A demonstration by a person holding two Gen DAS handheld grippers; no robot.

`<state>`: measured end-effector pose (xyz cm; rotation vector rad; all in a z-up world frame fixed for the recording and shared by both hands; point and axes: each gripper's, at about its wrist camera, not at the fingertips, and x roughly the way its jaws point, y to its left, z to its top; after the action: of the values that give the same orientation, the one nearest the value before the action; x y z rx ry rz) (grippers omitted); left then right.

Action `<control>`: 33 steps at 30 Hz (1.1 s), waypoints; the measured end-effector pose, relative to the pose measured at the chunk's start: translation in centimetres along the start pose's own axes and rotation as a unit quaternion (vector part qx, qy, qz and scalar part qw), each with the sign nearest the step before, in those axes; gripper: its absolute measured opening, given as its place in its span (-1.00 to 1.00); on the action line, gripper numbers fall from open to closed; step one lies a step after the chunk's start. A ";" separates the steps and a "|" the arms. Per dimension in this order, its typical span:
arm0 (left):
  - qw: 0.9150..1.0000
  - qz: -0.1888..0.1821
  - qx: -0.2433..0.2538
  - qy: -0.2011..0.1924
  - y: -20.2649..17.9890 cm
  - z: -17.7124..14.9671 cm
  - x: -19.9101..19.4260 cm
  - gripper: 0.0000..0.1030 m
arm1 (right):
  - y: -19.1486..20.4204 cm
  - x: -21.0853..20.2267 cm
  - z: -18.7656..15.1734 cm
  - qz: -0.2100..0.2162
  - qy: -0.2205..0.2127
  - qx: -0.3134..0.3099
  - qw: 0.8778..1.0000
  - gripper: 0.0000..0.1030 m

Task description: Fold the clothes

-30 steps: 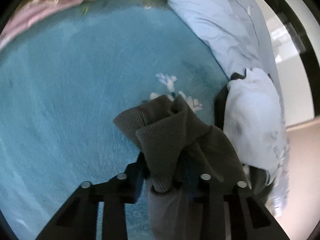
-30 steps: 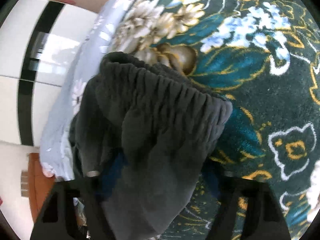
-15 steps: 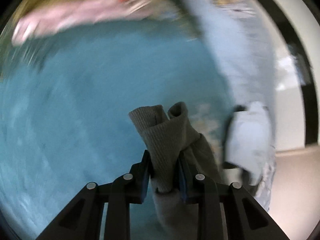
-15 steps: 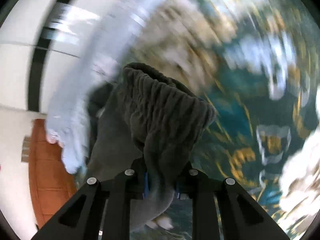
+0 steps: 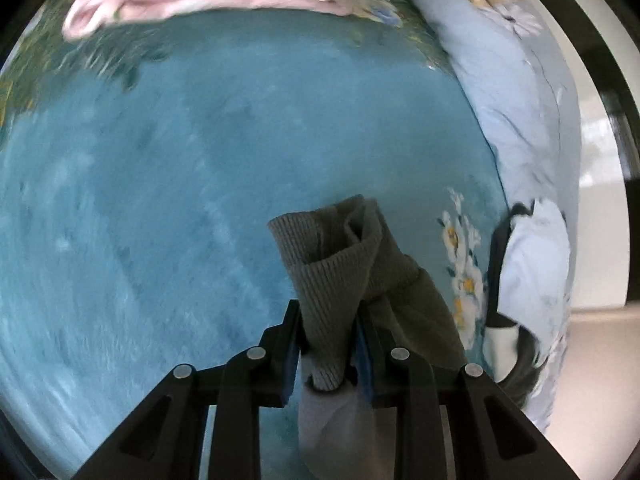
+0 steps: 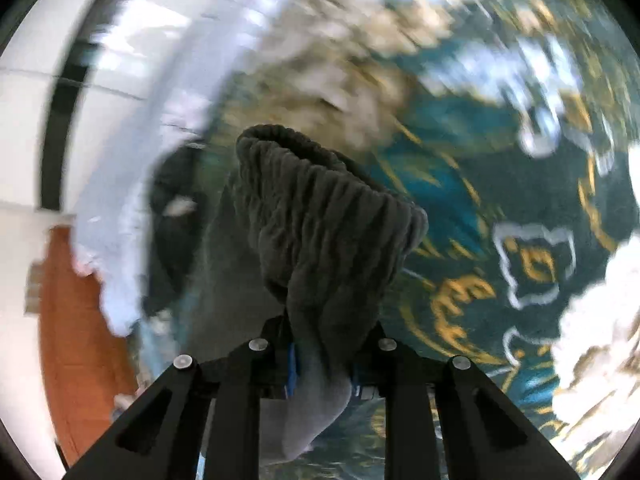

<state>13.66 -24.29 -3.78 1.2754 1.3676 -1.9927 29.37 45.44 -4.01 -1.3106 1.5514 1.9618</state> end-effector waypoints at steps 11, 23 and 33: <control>0.917 -0.011 0.358 -0.174 -15.0 -12.3 -11.4 -0.48 | 0.2 -0.7 -0.8 -0.016 -0.005 -0.033 0.999 -0.50; 0.724 0.068 0.672 -0.140 -21.5 -36.7 -3.9 -0.48 | -1.4 -0.7 -0.9 0.028 0.003 -0.015 0.999 -0.46; 0.691 0.024 0.721 -0.032 -19.7 -42.9 -2.1 0.18 | -1.1 -1.7 -1.0 0.029 0.012 -0.053 0.998 -0.41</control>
<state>19.60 21.94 3.72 1.5779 -0.6770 -2.9994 31.52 45.44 -3.32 -1.3489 1.5320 2.0976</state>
